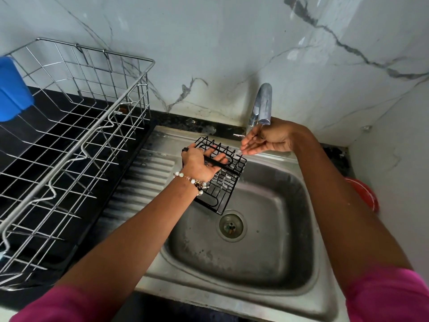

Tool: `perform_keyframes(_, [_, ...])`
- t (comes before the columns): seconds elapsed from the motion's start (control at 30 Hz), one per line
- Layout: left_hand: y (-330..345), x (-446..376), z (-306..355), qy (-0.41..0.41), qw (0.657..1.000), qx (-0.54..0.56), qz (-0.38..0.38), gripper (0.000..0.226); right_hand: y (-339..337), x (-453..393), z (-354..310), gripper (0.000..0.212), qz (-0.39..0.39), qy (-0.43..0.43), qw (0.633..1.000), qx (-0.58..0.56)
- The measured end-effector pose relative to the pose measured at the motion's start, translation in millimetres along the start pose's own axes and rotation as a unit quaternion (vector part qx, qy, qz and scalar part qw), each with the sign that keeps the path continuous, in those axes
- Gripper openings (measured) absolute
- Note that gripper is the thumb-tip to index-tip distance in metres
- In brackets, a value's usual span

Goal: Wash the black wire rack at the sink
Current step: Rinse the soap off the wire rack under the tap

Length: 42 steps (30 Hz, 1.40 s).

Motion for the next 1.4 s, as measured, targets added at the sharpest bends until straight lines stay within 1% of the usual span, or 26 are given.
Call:
perform_keyframes(0.03, [-1, -3, 0, 0.0, 1.0, -0.002, 0.005, 0.027, -1, 1, 1, 0.025, 0.009, 0.002, 1.0, 0.009])
perform_keyframes(0.13, [-2, -4, 1, -0.002, 1.0, -0.015, 0.013, 0.035, 2, 1, 2, 0.026, -0.012, -0.001, 1.0, -0.026])
perform_keyframes(0.2, [-2, -3, 3, 0.003, 1.0, -0.02, 0.017, 0.04, 2, 3, 2, 0.027, -0.009, 0.0, 1.0, -0.017])
perform_keyframes(0.3, [-2, -2, 2, 0.004, 0.999, -0.028, 0.018, 0.041, 4, 4, 4, 0.029, -0.027, -0.006, 0.999, -0.036])
perform_keyframes(0.4, [-3, -3, 3, 0.004, 0.999, -0.034, 0.018, 0.045, 1, 6, 7, 0.029, -0.014, 0.005, 1.0, -0.013])
perform_keyframes(0.5, [0, -4, 1, 0.005, 0.999, -0.029, 0.014, 0.044, 2, 10, 9, 0.032, -0.046, 0.005, 0.998, -0.05])
perform_keyframes(0.6, [2, -3, 1, 0.013, 1.0, -0.018, 0.019, 0.042, -6, 12, 7, 0.029, 0.006, 0.001, 1.0, -0.016])
perform_keyframes(0.63, [3, -3, 0, 0.01, 1.0, -0.019, 0.019, 0.042, -7, 13, 6, 0.028, 0.006, -0.005, 1.0, -0.024])
perform_keyframes(0.7, [4, -3, 0, 0.009, 1.0, -0.02, 0.015, 0.042, -3, 15, 5, 0.029, -0.031, -0.012, 0.997, -0.068])
perform_keyframes(0.73, [6, -3, 0, 0.009, 1.0, -0.011, 0.01, 0.042, -2, 15, 5, 0.029, -0.036, -0.009, 0.997, -0.066])
perform_keyframes(0.83, [6, -2, -3, -0.001, 1.0, 0.012, 0.005, 0.044, -7, 14, 6, 0.026, 0.017, -0.002, 1.0, 0.019])
perform_keyframes(0.87, [6, -1, -4, -0.006, 1.0, 0.008, 0.005, 0.045, -6, 14, 6, 0.027, 0.012, -0.008, 1.0, 0.011])
perform_keyframes(0.93, [5, -1, -3, -0.011, 1.0, -0.013, 0.01, 0.046, 0, 14, 5, 0.031, -0.032, -0.024, 0.997, -0.06])
perform_keyframes(0.97, [3, -2, -3, -0.012, 0.999, -0.028, 0.015, 0.046, 1, 13, 4, 0.031, -0.042, -0.031, 0.995, -0.082])
perform_keyframes(1.0, [2, -2, -3, -0.013, 0.999, -0.038, 0.018, 0.043, 1, 12, 3, 0.03, -0.035, -0.032, 0.995, -0.084])
perform_keyframes(1.07, [-2, 0, -1, 0.0, 0.998, -0.053, 0.023, 0.029, -4, 11, 2, 0.026, 0.012, -0.033, 0.997, -0.067])
perform_keyframes(1.1, [-2, 3, 0, 0.008, 0.998, -0.063, 0.02, 0.027, -5, 11, 2, 0.026, 0.019, -0.036, 0.997, -0.071])
perform_keyframes(1.2, [-3, 6, 0, 0.02, 0.994, -0.106, 0.006, 0.029, 1, 13, -2, 0.031, -0.026, -0.064, 0.984, -0.163])
perform_keyframes(1.23, [-4, 5, 0, 0.027, 0.992, -0.119, 0.008, 0.028, 1, 13, -4, 0.032, -0.03, -0.068, 0.981, -0.177])
perform_keyframes(1.33, [-7, 0, -1, 0.046, 0.988, -0.149, 0.011, 0.024, -3, 9, -1, 0.029, 0.016, -0.049, 0.988, -0.144])
perform_keyframes(1.4, [-5, 0, 0, 0.055, 0.982, -0.181, -0.004, 0.023, -1, 9, 0, 0.029, 0.011, -0.05, 0.987, -0.154])
Point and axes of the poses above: each hand's wrist, its own x-axis away from the middle knuckle, its own y-axis out of the palm, z = x × y, the point moved 7 cm from there along -x, towards the middle knuckle
